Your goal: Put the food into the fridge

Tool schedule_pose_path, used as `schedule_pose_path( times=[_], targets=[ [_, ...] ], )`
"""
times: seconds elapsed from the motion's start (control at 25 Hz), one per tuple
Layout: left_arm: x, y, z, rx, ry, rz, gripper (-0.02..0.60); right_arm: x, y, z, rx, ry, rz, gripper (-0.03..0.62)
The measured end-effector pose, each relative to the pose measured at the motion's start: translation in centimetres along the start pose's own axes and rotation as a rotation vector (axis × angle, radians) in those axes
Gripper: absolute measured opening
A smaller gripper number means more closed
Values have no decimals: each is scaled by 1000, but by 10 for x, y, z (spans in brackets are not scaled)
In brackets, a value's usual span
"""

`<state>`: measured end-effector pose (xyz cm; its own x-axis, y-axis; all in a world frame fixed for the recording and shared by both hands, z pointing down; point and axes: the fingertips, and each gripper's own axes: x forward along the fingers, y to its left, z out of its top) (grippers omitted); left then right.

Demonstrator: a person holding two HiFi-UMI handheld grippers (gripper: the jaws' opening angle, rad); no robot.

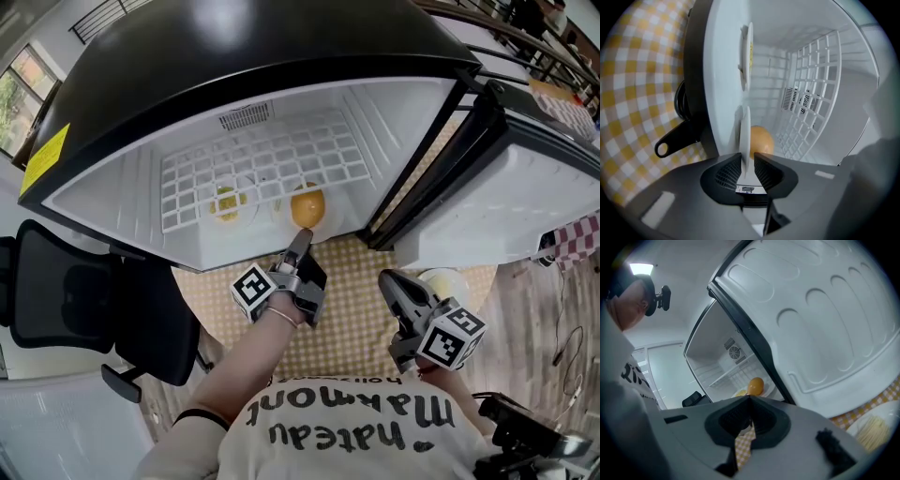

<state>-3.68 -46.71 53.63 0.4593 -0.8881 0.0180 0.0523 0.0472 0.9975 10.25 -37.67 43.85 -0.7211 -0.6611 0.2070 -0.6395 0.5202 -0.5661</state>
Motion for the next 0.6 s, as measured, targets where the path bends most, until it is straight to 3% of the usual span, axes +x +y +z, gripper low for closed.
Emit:
schedule_pose_path(
  times=[0.16, 0.6],
  targets=[
    [1, 1, 0, -28, -36, 58, 100, -1, -3, 5, 9, -9, 7, 15],
    [6, -7, 2, -29, -81, 126, 189, -21, -16, 5, 89, -69, 1, 15]
  ],
)
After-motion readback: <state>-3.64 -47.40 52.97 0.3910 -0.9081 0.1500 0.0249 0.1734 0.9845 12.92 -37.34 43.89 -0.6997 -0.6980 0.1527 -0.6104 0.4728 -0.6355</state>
